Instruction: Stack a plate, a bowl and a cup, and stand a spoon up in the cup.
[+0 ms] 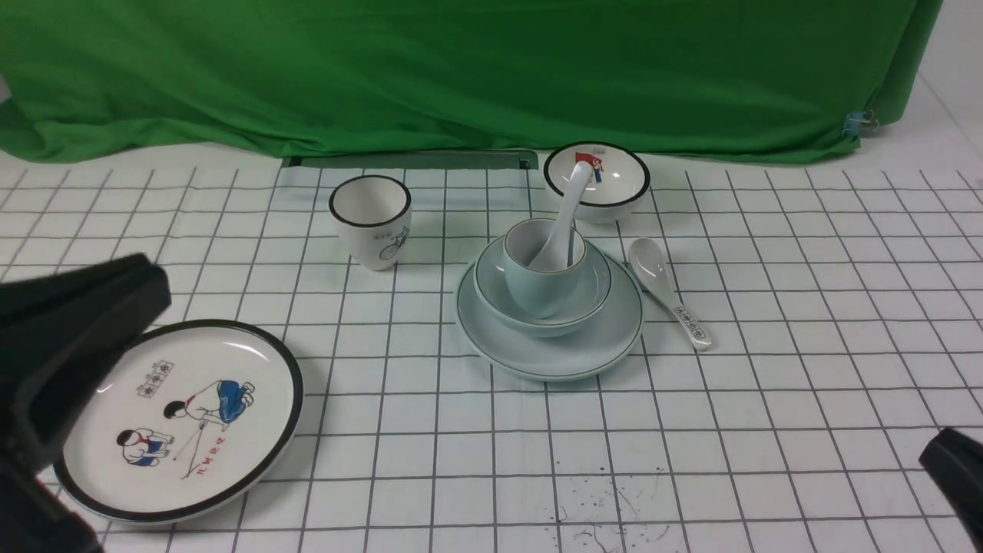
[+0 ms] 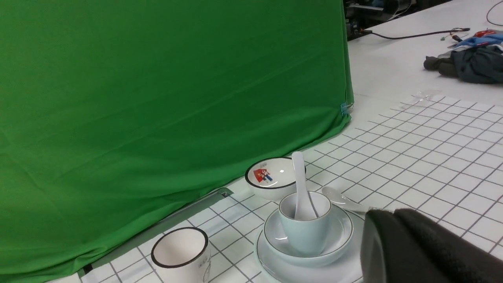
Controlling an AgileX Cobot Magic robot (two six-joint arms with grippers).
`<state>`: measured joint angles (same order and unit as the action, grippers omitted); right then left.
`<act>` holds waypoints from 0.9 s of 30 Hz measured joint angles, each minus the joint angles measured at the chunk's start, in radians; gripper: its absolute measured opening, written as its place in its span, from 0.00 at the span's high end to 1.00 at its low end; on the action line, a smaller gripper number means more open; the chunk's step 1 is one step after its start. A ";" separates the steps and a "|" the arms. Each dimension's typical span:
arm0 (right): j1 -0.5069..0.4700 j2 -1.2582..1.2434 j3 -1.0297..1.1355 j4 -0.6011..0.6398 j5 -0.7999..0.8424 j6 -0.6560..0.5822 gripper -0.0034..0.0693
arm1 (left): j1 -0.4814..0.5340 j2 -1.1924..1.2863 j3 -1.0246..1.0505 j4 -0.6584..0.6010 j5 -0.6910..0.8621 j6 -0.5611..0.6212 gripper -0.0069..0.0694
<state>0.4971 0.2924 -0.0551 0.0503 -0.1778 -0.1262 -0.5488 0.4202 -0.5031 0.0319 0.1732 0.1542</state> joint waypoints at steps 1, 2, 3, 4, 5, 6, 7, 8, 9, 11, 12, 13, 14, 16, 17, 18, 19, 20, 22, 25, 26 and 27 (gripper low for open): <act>0.000 0.000 0.011 0.000 -0.003 0.000 0.91 | 0.000 -0.003 0.004 0.001 -0.001 0.000 0.96; 0.000 0.000 0.045 0.000 -0.006 0.000 0.90 | 0.000 -0.027 0.034 0.001 -0.008 0.000 0.96; 0.000 0.000 0.056 0.000 -0.002 0.000 0.90 | 0.000 -0.034 0.045 0.001 -0.012 0.000 0.96; 0.000 0.000 0.058 0.000 0.021 0.000 0.90 | 0.000 -0.038 0.054 0.001 -0.016 -0.008 0.96; 0.000 0.000 0.059 0.000 0.046 0.000 0.89 | 0.000 -0.040 0.060 0.001 -0.019 -0.019 0.96; 0.000 0.000 0.059 0.000 0.054 0.000 0.89 | 0.000 -0.041 0.061 0.001 -0.022 -0.024 0.96; 0.000 0.000 0.062 0.000 0.089 0.000 0.89 | 0.000 -0.043 0.064 0.001 -0.023 -0.032 0.96; 0.000 0.000 0.064 0.000 0.138 0.000 0.89 | 0.000 -0.043 0.065 0.001 -0.032 -0.047 0.96; 0.000 0.000 0.064 0.000 0.172 0.001 0.88 | 0.000 -0.043 0.066 0.001 -0.040 -0.053 0.96; 0.000 -0.002 0.064 0.000 0.214 0.001 0.88 | 0.000 -0.043 0.066 0.001 -0.058 -0.056 0.96; 0.000 -0.002 0.064 0.000 0.218 0.001 0.88 | 0.000 -0.043 0.066 0.001 -0.063 -0.056 0.96; -0.001 -0.011 0.064 0.000 0.240 0.001 0.87 | 0.000 -0.043 0.066 0.001 -0.076 -0.059 0.96; -0.003 -0.023 0.064 0.000 0.250 0.001 0.87 | 0.000 -0.043 0.066 0.001 -0.084 -0.063 0.96; -0.015 -0.049 0.064 0.000 0.256 0.001 0.86 | 0.000 -0.043 0.066 0.001 -0.089 -0.065 0.96; -0.047 -0.095 0.064 0.000 0.262 0.001 0.85 | 0.000 -0.043 0.066 0.001 -0.089 -0.067 0.96; -0.058 -0.108 0.064 0.000 0.262 0.001 0.85 | 0.000 -0.043 0.066 0.001 -0.089 -0.067 0.96; -0.113 -0.168 0.064 0.000 0.262 0.001 0.85 | 0.000 -0.043 0.066 0.001 -0.089 -0.067 0.96; -0.155 -0.208 0.064 0.000 0.263 0.001 0.84 | 0.000 -0.043 0.067 0.001 -0.090 -0.067 0.96; -0.210 -0.251 0.064 0.000 0.262 0.001 0.84 | 0.000 -0.043 0.067 0.001 -0.090 -0.067 0.96; -0.359 -0.289 0.064 0.000 0.252 0.002 0.83 | 0.000 -0.043 0.068 0.001 -0.088 -0.067 0.96; -0.374 -0.289 0.064 0.000 0.252 0.002 0.83 | 0.000 -0.043 0.068 0.001 -0.088 -0.067 0.96; -0.400 -0.291 0.064 0.000 0.250 0.002 0.83 | 0.000 -0.043 0.069 0.001 -0.088 -0.067 0.96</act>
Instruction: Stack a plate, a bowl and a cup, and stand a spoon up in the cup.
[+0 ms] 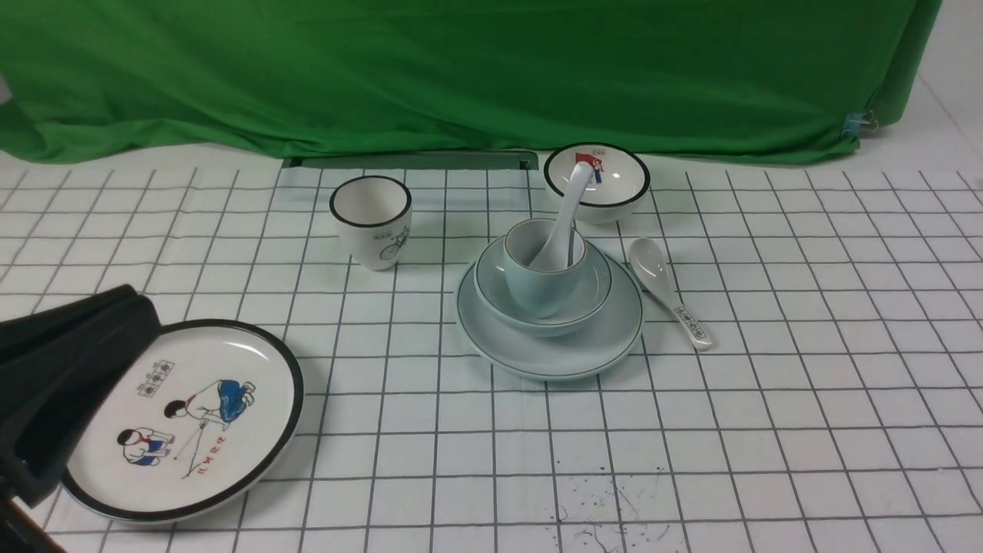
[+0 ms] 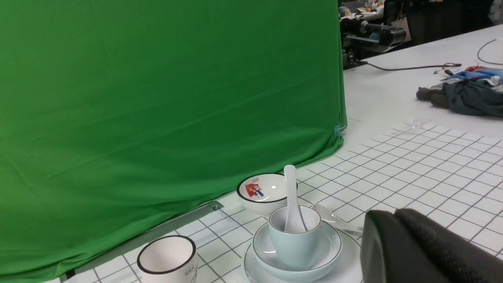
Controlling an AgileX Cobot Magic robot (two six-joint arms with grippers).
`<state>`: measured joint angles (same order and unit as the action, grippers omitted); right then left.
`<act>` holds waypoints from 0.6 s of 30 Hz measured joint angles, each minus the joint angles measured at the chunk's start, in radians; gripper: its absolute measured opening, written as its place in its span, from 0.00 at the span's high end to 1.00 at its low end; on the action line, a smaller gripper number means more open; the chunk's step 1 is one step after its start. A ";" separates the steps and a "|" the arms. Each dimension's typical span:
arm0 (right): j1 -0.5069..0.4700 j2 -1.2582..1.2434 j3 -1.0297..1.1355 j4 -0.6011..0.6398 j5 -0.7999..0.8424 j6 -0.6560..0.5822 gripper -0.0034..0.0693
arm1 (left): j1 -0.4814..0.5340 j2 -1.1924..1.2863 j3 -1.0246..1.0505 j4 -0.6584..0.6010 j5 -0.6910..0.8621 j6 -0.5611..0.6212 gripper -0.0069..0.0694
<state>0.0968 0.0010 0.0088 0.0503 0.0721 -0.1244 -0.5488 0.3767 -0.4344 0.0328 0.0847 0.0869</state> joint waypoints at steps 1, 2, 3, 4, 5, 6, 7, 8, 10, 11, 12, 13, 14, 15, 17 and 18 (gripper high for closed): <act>-0.046 0.000 0.000 0.000 -0.002 0.000 0.83 | 0.000 0.000 0.000 0.000 0.000 0.000 0.96; -0.054 0.000 0.000 0.000 -0.003 0.000 0.83 | 0.000 0.000 0.000 0.000 0.000 0.000 0.96; -0.074 0.000 0.000 0.000 -0.003 0.000 0.82 | 0.000 0.000 0.000 0.000 0.001 0.000 0.96; -0.079 0.000 0.000 0.000 -0.003 0.000 0.82 | 0.000 0.000 0.000 0.000 0.001 0.000 0.96; -0.082 0.000 0.000 0.000 -0.003 0.000 0.81 | 0.000 0.000 0.000 0.000 0.001 0.000 0.96; -0.082 0.000 0.000 0.000 -0.003 0.000 0.81 | 0.000 0.000 0.000 0.000 0.001 0.000 0.96; -0.082 0.000 0.000 0.000 -0.005 0.000 0.81 | 0.000 0.000 0.000 0.000 0.001 0.000 0.96; -0.082 0.000 0.000 0.000 -0.004 0.000 0.81 | 0.000 0.000 0.000 0.000 0.001 0.000 0.96; -0.084 0.000 0.000 0.000 -0.004 0.000 0.80 | 0.000 0.000 0.000 0.000 0.001 0.000 0.96; -0.085 0.000 0.000 0.000 -0.002 0.000 0.79 | 0.000 0.000 0.000 0.000 0.001 0.000 0.96; -0.086 -0.001 0.000 0.000 0.005 0.000 0.79 | 0.000 0.000 0.000 0.000 0.001 0.000 0.96; -0.086 0.000 0.000 0.000 0.008 0.000 0.79 | 0.000 0.000 0.000 0.000 0.001 0.000 0.96; -0.087 -0.001 0.000 0.000 0.025 0.000 0.79 | 0.000 0.000 0.000 0.000 0.001 0.000 0.96; -0.088 -0.001 0.000 0.000 0.042 0.000 0.78 | 0.000 0.000 0.000 0.000 0.001 0.000 0.96; -0.088 -0.001 0.000 0.000 0.077 0.000 0.78 | 0.000 0.000 0.000 0.000 0.001 0.000 0.96; -0.088 -0.001 0.000 0.000 0.083 0.000 0.78 | 0.000 0.000 0.000 0.000 0.000 0.000 0.96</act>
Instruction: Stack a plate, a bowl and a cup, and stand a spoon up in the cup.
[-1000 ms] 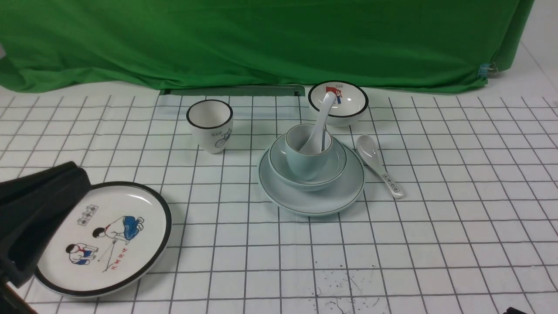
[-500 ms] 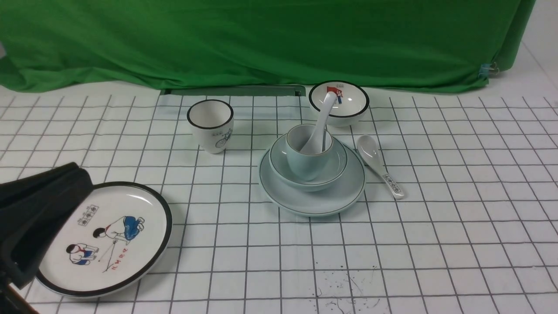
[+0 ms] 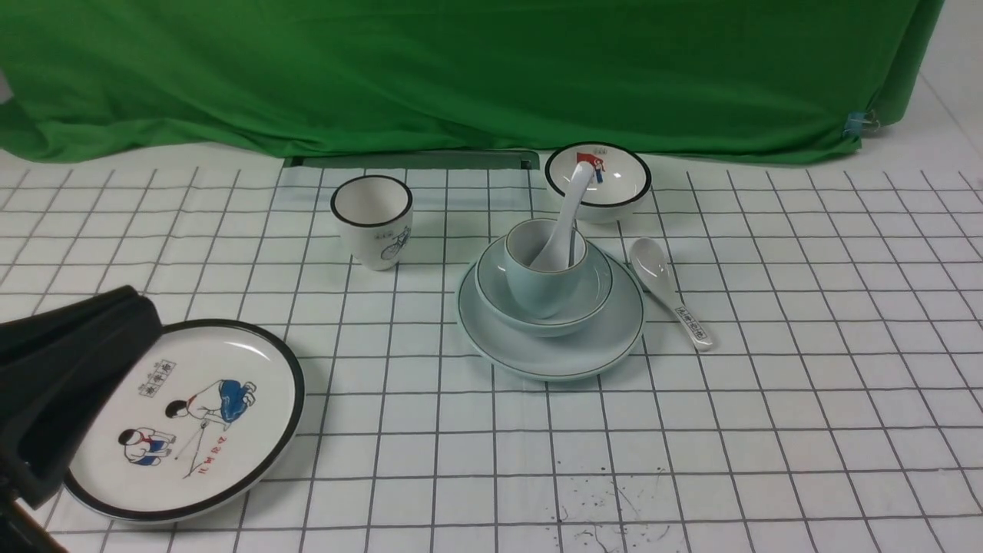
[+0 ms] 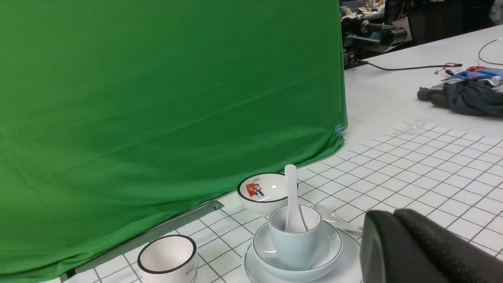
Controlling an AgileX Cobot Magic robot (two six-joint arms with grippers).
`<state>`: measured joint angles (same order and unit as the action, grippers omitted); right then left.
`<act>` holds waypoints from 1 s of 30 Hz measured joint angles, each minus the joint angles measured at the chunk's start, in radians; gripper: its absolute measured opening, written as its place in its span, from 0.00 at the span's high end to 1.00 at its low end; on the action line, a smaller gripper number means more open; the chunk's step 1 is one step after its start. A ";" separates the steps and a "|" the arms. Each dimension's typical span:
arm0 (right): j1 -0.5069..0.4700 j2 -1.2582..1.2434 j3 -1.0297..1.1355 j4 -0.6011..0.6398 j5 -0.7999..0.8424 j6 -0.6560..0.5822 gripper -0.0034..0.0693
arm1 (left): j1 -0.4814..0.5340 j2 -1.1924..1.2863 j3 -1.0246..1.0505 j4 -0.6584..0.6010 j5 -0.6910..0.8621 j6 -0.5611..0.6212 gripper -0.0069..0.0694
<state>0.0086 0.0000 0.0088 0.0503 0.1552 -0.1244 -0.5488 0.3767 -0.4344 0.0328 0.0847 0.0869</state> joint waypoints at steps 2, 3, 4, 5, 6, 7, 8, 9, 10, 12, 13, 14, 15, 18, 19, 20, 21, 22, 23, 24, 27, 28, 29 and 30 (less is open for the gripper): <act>0.000 0.000 0.000 0.000 0.029 0.000 0.77 | 0.000 0.000 0.001 0.000 0.000 0.000 0.96; 0.000 0.000 0.000 0.000 0.038 0.000 0.77 | 0.000 0.000 0.001 0.000 0.000 0.000 0.96; 0.000 0.000 0.000 0.000 0.052 0.000 0.77 | 0.000 0.000 0.001 0.000 0.000 0.000 0.96; 0.000 0.000 0.000 0.000 0.058 0.000 0.76 | 0.000 0.000 0.001 0.000 0.000 0.000 0.96; 0.000 0.000 0.000 0.000 0.059 0.000 0.76 | 0.000 0.000 0.001 0.000 0.000 0.000 0.96; 0.000 0.000 0.000 0.000 0.062 0.000 0.76 | 0.000 0.000 0.001 0.000 0.000 0.000 0.96; 0.000 0.000 0.000 0.000 0.064 0.000 0.76 | 0.000 0.000 0.001 0.000 0.000 0.000 0.96; 0.000 0.000 0.000 0.000 0.064 0.000 0.75 | 0.000 0.000 0.001 0.000 0.000 0.000 0.96; 0.000 0.000 0.000 0.000 0.064 0.000 0.75 | 0.000 0.000 0.001 0.000 0.000 0.000 0.96; 0.000 0.000 0.000 0.000 0.065 0.000 0.74 | 0.000 0.000 0.001 0.000 0.000 0.000 0.96; 0.000 0.000 0.000 0.000 0.065 0.000 0.74 | 0.000 0.000 0.002 0.000 0.001 0.000 0.96; 0.000 0.000 0.000 0.000 0.065 0.000 0.74 | 0.000 0.000 0.002 0.000 0.000 0.000 0.95; 0.000 0.000 0.000 0.000 0.065 0.000 0.74 | 0.000 0.000 0.002 0.000 0.001 0.000 0.95; 0.000 0.000 0.000 0.000 0.066 0.000 0.73 | 0.000 0.000 0.002 0.000 0.004 0.000 0.95; 0.000 0.000 0.000 0.000 0.065 0.000 0.72 | 0.000 0.000 0.002 0.000 0.003 0.000 0.95; 0.000 0.000 0.000 0.000 0.065 0.000 0.72 | 0.000 0.000 0.003 0.000 0.000 0.000 0.95; 0.000 0.000 0.000 0.000 0.065 0.000 0.72 | 0.000 -0.009 0.017 0.000 -0.022 0.000 0.95; 0.000 0.000 0.000 0.000 0.064 0.000 0.72 | 0.002 -0.020 0.027 0.001 -0.033 0.000 0.95; 0.000 0.000 0.000 0.000 0.064 0.000 0.72 | 0.012 -0.047 0.050 0.013 -0.046 0.000 0.95; 0.000 0.000 0.000 0.000 0.064 0.000 0.71 | 0.037 -0.078 0.070 0.023 -0.050 0.000 0.95; 0.000 0.000 0.000 0.000 0.064 0.000 0.71 | 0.126 -0.154 0.116 0.029 -0.048 0.000 0.95; 0.000 0.000 0.000 0.000 0.064 0.000 0.70 | 0.194 -0.218 0.151 0.027 -0.047 0.000 0.95; 0.000 0.000 0.000 0.000 0.064 0.000 0.70 | 0.244 -0.256 0.181 0.021 -0.043 0.000 0.95; 0.000 0.000 0.000 0.000 0.064 0.000 0.70 | 0.295 -0.292 0.214 0.011 -0.041 -0.003 0.95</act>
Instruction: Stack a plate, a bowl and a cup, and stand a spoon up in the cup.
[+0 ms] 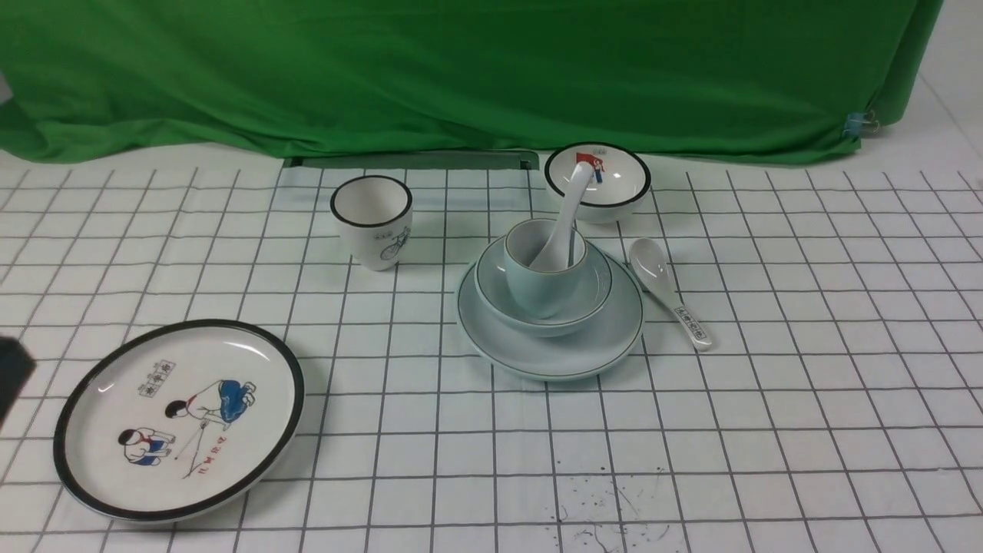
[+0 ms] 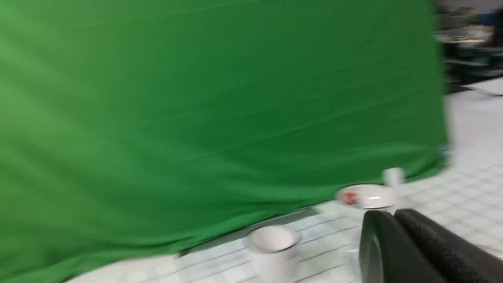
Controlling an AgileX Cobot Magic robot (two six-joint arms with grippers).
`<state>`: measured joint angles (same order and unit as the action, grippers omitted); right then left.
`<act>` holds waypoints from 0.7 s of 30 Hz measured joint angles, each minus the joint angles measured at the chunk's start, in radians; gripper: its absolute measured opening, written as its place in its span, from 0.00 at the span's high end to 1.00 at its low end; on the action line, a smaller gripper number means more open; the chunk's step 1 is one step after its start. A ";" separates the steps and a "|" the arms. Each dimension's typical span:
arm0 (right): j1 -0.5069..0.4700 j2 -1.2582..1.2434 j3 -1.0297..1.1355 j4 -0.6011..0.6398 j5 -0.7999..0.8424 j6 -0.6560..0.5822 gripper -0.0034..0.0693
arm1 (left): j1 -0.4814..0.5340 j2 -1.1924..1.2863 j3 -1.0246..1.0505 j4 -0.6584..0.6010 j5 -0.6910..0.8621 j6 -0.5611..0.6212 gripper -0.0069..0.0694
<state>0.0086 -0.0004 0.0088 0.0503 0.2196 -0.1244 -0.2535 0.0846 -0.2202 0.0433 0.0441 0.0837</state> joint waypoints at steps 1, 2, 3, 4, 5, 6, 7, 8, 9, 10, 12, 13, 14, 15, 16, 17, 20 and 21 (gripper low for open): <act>0.000 0.000 0.000 0.000 0.000 0.000 0.70 | 0.020 -0.013 0.014 -0.007 0.000 -0.002 0.95; 0.000 0.000 0.000 0.000 0.000 0.000 0.69 | 0.089 -0.050 0.058 -0.032 0.004 -0.006 0.95; 0.000 0.000 0.000 0.000 0.000 0.000 0.69 | 0.134 -0.069 0.095 -0.055 0.004 -0.007 0.95; 0.000 0.000 0.000 0.000 0.000 0.000 0.69 | 0.158 -0.074 0.117 -0.067 0.003 -0.007 0.95; 0.000 0.000 0.000 0.000 0.000 0.000 0.69 | 0.204 -0.080 0.171 -0.082 0.001 -0.008 0.95; 0.000 0.000 0.000 0.000 0.000 0.000 0.69 | 0.228 -0.082 0.201 -0.089 0.003 -0.008 0.95; 0.000 0.000 0.000 0.000 0.000 0.000 0.69 | 0.249 -0.082 0.219 -0.096 0.027 -0.007 0.95; 0.000 0.000 0.000 0.000 0.000 0.000 0.69 | 0.249 -0.082 0.220 -0.097 0.033 -0.007 0.95; 0.000 0.000 0.000 0.000 0.000 0.000 0.68 | 0.262 -0.082 0.222 -0.102 0.090 -0.005 0.95; 0.000 0.000 0.000 0.000 0.000 0.000 0.68 | 0.265 -0.082 0.225 -0.108 0.131 -0.004 0.95; 0.000 0.000 0.000 0.000 0.000 0.000 0.68 | 0.266 -0.082 0.226 -0.114 0.172 0.010 0.95; 0.000 0.000 0.000 0.000 0.000 0.000 0.68 | 0.266 -0.082 0.227 -0.118 0.193 0.039 0.95; 0.000 0.000 0.000 0.000 0.000 0.000 0.67 | 0.266 -0.082 0.227 -0.119 0.201 0.064 0.95; 0.000 0.000 0.000 0.000 0.000 0.000 0.67 | 0.266 -0.082 0.227 -0.123 0.204 0.082 0.95; 0.000 0.000 0.000 0.000 0.000 0.000 0.66 | 0.266 -0.082 0.227 -0.133 0.205 0.095 0.95; 0.000 0.000 0.000 0.000 0.000 0.000 0.65 | 0.266 -0.082 0.227 -0.142 0.205 0.102 0.95; 0.000 0.000 0.000 0.000 0.000 0.000 0.64 | 0.266 -0.082 0.227 -0.149 0.205 0.107 0.95; 0.000 0.000 0.000 0.000 0.000 0.000 0.64 | 0.266 -0.082 0.227 -0.149 0.205 0.107 0.95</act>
<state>0.0086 -0.0004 0.0088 0.0503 0.2196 -0.1244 0.0128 0.0022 0.0069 -0.1054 0.2487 0.1910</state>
